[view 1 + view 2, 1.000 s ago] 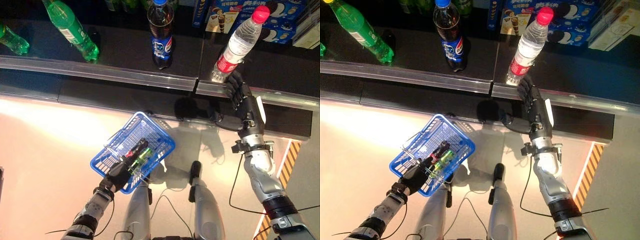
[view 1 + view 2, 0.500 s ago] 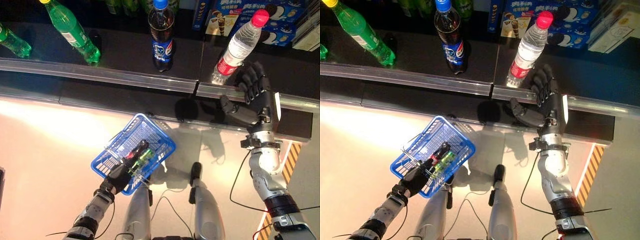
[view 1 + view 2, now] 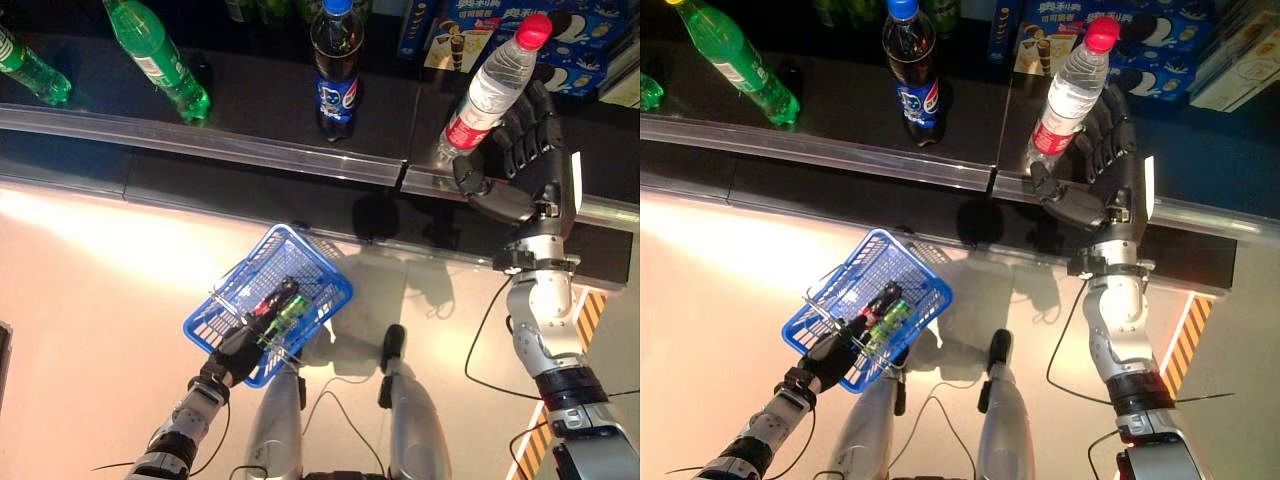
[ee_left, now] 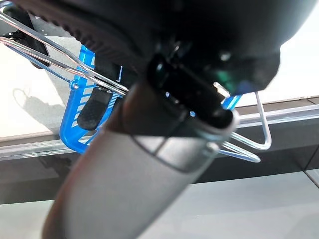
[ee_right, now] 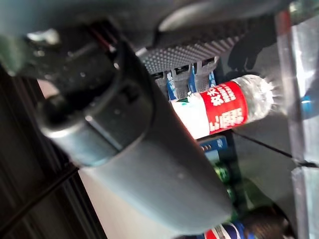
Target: Pick up the drink and place into the basket.
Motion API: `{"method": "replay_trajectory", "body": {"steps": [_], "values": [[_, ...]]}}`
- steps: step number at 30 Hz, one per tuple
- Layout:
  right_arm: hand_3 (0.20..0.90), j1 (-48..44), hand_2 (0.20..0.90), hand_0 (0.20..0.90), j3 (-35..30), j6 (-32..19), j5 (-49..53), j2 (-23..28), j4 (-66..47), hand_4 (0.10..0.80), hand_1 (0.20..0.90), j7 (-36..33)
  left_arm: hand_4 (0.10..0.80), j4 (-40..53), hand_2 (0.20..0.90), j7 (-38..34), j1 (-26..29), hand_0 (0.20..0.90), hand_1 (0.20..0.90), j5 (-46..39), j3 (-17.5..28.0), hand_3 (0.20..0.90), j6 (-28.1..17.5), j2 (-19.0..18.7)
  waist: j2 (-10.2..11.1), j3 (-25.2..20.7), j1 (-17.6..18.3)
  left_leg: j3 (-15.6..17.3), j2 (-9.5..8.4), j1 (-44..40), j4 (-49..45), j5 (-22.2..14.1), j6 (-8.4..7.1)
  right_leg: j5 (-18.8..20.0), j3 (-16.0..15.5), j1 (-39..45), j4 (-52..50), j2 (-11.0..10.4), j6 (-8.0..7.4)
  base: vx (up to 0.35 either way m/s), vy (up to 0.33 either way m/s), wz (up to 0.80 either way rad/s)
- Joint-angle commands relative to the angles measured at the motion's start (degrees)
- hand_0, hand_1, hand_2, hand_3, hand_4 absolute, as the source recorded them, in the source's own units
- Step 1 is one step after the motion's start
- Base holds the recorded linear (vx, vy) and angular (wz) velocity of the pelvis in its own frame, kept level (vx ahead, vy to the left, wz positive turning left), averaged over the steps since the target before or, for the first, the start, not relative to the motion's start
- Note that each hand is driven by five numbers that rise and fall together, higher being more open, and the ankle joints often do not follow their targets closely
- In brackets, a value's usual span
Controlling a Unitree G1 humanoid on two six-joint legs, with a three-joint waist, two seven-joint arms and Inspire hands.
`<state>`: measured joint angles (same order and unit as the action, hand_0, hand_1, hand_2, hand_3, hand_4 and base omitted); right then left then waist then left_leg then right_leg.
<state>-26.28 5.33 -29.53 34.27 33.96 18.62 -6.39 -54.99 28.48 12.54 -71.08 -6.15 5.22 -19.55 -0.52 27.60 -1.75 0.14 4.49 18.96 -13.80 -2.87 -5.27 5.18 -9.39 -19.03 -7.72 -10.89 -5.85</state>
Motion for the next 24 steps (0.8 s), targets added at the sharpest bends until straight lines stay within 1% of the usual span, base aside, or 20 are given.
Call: {"method": "replay_trajectory", "body": {"steps": [1,10,19,24], "values": [[0.900,-6.67,0.900,0.900,-4.67,-5.52,2.51,5.82,-1.78,0.800,0.900,1.01,0.100,4.69,0.300,7.91,-5.28,0.300,0.300,0.22,-4.55,0.200,2.07,-0.14,0.29,-3.21,-1.67,1.60,-0.68,0.30,0.02,1.22,2.46,-4.62,-1.01,2.04,-4.26,-1.31,-1.91,0.000,0.000,0.00],[0.900,-11.35,0.900,0.900,-3.62,-3.14,4.50,7.33,1.94,0.800,0.900,1.42,0.100,4.57,0.300,7.70,-4.57,0.300,0.300,0.78,-5.48,0.200,2.58,-0.72,0.13,-3.27,-2.35,1.44,-1.02,0.14,0.12,1.14,2.60,-4.39,-1.40,2.19,-4.05,-1.43,-1.94,0.003,-0.005,0.05],[0.900,-14.21,0.900,0.900,-2.43,-1.12,7.51,7.86,5.43,0.800,0.900,4.39,0.100,4.22,0.300,7.87,-3.93,0.300,0.300,1.61,-6.26,0.200,2.90,-1.21,0.05,-3.20,-2.92,1.24,-1.30,-0.21,0.45,1.17,2.72,-4.20,-1.71,2.43,-3.91,-1.53,-1.98,0.000,0.000,0.00],[0.900,-15.76,0.900,0.900,-1.75,-0.15,7.23,8.40,7.49,0.800,0.900,5.10,0.100,3.99,0.300,7.93,-3.58,0.300,0.300,1.71,-6.74,0.200,3.06,-1.41,0.06,-3.34,-3.23,1.13,-1.41,-0.27,0.41,1.12,2.75,-4.18,-1.95,2.56,-3.92,-1.61,-1.98,0.000,0.000,0.00]]}}
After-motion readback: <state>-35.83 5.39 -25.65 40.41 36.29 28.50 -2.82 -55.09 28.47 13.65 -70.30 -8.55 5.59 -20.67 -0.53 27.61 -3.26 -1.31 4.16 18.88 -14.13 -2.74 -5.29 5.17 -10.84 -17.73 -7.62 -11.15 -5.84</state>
